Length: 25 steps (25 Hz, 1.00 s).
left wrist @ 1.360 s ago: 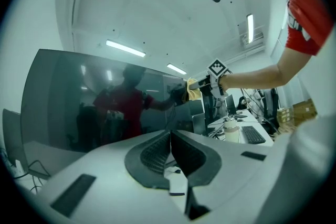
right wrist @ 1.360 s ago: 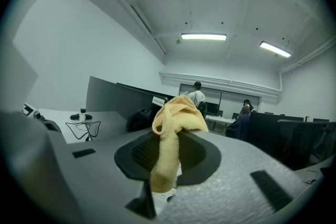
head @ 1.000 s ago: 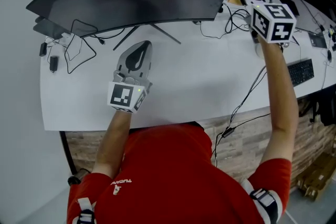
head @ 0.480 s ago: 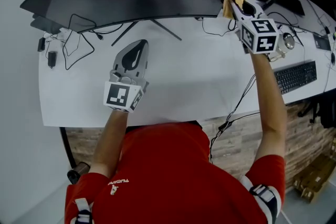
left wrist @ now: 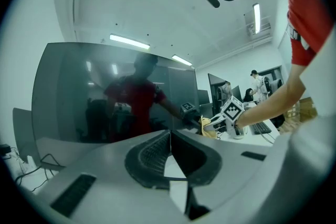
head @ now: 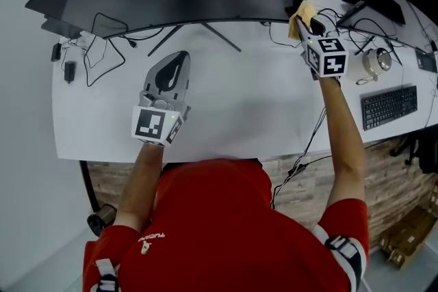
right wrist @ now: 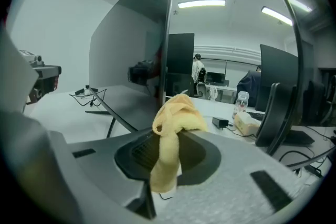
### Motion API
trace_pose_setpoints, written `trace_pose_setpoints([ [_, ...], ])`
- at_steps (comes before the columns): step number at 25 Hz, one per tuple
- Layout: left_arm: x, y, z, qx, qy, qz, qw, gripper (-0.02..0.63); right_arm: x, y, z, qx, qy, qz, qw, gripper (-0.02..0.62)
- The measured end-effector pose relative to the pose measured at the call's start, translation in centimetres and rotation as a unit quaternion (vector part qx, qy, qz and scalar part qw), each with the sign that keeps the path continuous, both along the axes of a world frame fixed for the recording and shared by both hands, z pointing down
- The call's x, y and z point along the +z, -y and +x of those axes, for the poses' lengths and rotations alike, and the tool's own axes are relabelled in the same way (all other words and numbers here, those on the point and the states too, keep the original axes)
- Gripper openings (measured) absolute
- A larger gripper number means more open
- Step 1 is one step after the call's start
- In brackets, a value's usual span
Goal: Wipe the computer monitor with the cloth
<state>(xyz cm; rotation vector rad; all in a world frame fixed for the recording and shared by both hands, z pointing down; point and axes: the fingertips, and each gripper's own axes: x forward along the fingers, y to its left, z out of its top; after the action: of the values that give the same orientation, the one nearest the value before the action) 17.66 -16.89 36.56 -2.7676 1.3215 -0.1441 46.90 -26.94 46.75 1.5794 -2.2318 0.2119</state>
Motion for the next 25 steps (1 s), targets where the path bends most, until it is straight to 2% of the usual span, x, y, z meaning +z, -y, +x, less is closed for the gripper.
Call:
trace_pose_setpoints([
  [4, 0.4, 0.1, -0.3, -0.005, 0.005, -0.004, 1.0000, 0.009, 2.4, 0.0, 0.0, 0.004, 0.007, -0.021, 1.000, 0.072],
  [14, 1.4, 0.3, -1.1, -0.013, 0.006, -0.008, 0.9999, 0.009, 6.6, -0.4, -0.2, 0.025, 0.063, -0.068, 0.995, 0.072],
  [20, 1.5, 0.5, -1.4, -0.015, 0.007, -0.011, 0.9998, 0.009, 7.6, -0.7, -1.1, 0.044, 0.178, -0.074, 0.980, 0.072],
  [25, 2.0, 0.6, -1.7, -0.006, 0.006, -0.002, 1.0000, 0.009, 7.6, -0.6, -1.8, 0.050, 0.232, -0.064, 0.969, 0.072],
])
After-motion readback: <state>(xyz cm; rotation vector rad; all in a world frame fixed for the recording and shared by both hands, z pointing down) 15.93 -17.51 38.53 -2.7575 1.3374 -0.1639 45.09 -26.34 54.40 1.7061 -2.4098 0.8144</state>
